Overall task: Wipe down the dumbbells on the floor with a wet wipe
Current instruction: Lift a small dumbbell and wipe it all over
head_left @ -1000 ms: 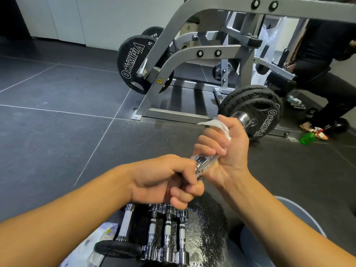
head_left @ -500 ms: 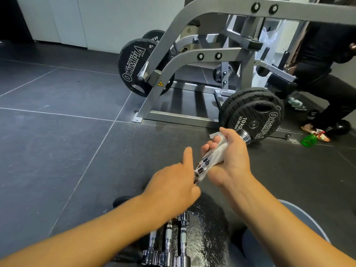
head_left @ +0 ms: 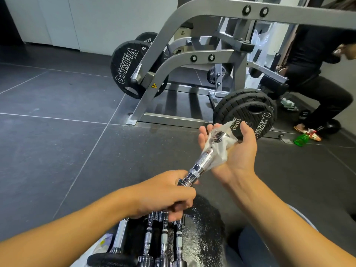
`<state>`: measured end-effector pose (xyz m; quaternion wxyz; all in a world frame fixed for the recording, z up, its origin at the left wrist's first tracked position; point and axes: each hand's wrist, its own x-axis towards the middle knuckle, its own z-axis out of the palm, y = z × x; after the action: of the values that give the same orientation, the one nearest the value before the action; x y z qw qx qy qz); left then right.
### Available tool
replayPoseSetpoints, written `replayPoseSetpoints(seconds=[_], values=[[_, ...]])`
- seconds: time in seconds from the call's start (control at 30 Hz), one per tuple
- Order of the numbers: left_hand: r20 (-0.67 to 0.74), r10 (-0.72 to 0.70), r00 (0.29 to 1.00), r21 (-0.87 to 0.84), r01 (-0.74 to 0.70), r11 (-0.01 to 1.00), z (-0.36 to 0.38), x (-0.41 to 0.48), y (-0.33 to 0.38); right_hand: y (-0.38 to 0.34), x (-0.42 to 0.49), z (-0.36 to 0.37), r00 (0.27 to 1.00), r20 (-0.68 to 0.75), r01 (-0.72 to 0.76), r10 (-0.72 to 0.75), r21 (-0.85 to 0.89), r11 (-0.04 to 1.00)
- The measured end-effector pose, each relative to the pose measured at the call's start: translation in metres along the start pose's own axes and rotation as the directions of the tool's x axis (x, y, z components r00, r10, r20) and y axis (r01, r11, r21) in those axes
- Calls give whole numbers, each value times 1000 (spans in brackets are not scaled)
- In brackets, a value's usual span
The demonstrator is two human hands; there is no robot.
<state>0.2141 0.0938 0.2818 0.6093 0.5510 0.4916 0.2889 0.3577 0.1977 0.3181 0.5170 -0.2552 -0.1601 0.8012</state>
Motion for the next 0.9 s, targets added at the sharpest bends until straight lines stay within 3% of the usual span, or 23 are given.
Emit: replayPoseSetpoints(seconds=[0.03, 0.07, 0.13, 0.2, 0.27, 0.3, 0.33, 0.37, 0.43, 0.47, 0.5, 0.57, 0.6, 0.7, 0.77, 0.83, 0.9], values=[[-84, 35, 996, 227, -15, 974, 3, -2, 1, 1, 1, -1, 1000, -21, 19, -19, -9, 1000], [-161, 92, 983, 496, 0, 868, 5, -4, 2, 1, 2, -2, 998, -43, 35, -36, -17, 999], [-257, 274, 927, 855, 86, 512, 10, -6, 4, 0, 2, -3, 994, -87, 63, -65, -32, 998], [-286, 406, 868, 938, 167, 305, 13, 0, -1, -4, 2, -5, 988, -124, 86, -91, -41, 995], [-273, 441, 855, 960, 215, 178, 16, 3, -3, -6, 2, -4, 981, -156, 108, -115, -53, 993], [-284, 429, 858, 956, 219, 195, 16, 3, -2, -7, 4, -5, 976, -170, 123, -134, -69, 990], [-311, 390, 867, 929, 192, 316, 16, 1, -2, -7, 5, -6, 972, -179, 138, -153, -91, 986], [-325, 304, 896, 848, 134, 512, 14, -1, -1, -6, 6, -8, 971, -173, 146, -166, -121, 982], [-195, 39, 980, 430, 50, 901, 10, -6, 2, -5, 5, -8, 985, -108, 118, -137, -167, 979], [-62, -39, 997, 134, 47, 990, 8, -8, 1, -6, 3, -7, 994, -53, 83, -92, -155, 984], [73, -39, 997, -147, 50, 988, 7, -10, -1, -7, 1, -6, 999, 10, 38, -37, -122, 992], [273, 75, 959, -576, 100, 811, 7, -10, -5, -11, -2, -6, 989, 141, -37, 43, -39, 999], [326, 147, 934, -689, 129, 713, 7, -9, -7, -13, -3, -5, 979, 196, -62, 61, -2, 998], [338, 249, 907, -791, 131, 598, 11, -6, -12, -17, -3, 0, 955, 288, -97, 75, 62, 993], [278, 188, 942, -773, 103, 626, 17, -6, -10, -15, -5, 6, 967, 251, -54, 44, 33, 998], [118, 71, 991, -603, 15, 797, 20, -6, -12, -11, -5, 7, 990, 144, 2, -3, 7, 1000], [-111, 27, 993, -152, -44, 987, 22, -6, -11, -8, -4, 3, 998, 53, 39, -39, -8, 999]])
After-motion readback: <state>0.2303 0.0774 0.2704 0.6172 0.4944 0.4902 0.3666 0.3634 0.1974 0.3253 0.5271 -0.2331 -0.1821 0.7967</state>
